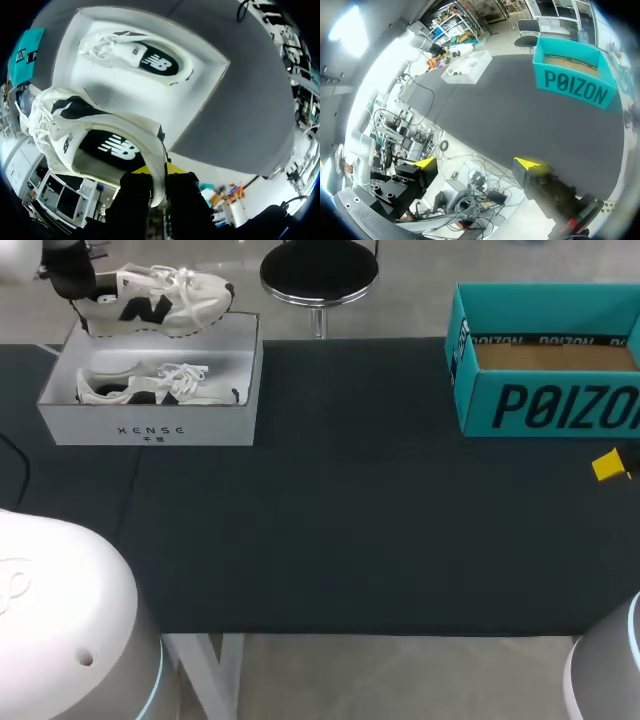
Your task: Take the shoe out of the shoebox, open the shoe tongue, remove and reinsert the insole, then place the shoe into the shoebox
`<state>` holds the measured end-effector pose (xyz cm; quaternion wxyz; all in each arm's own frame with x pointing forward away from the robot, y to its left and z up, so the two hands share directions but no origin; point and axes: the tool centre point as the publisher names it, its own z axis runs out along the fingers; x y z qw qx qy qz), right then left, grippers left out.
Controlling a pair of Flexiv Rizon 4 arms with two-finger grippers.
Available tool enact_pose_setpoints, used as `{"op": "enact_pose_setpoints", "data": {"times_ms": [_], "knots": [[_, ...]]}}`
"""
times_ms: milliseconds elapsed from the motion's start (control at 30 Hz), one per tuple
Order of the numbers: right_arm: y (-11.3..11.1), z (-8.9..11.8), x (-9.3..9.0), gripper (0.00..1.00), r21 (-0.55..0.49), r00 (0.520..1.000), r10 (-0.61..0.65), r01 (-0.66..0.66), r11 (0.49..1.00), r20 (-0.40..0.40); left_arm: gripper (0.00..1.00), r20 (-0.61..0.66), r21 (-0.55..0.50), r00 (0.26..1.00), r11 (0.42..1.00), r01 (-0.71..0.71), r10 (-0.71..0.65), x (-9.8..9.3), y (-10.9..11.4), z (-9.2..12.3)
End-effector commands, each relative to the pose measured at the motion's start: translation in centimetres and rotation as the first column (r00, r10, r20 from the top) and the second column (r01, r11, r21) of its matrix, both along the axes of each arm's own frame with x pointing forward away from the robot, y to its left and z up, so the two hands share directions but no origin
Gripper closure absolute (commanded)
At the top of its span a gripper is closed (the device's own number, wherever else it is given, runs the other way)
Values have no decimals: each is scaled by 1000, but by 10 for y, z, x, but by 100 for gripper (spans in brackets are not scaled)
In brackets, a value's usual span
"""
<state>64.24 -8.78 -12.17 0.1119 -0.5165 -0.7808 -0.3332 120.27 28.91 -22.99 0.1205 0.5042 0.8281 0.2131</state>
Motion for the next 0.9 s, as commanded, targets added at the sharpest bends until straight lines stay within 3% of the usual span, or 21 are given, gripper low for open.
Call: {"op": "enact_pose_setpoints", "data": {"times_ms": [33,333,900], "knots": [[0,-2,-6,0,1,1000,-8,8,1000,9,100,-20,9,1000,1000,10,-10,3,0,-11],[0,-2,-6,0,1,1000,-8,8,1000,9,100,-73,19,997,999,31,-30,-7,0,-31],[0,-2,-6,0,1,1000,-8,8,1000,9,100,-152,28,988,1000,3,1,-5,-9,-72]]}}
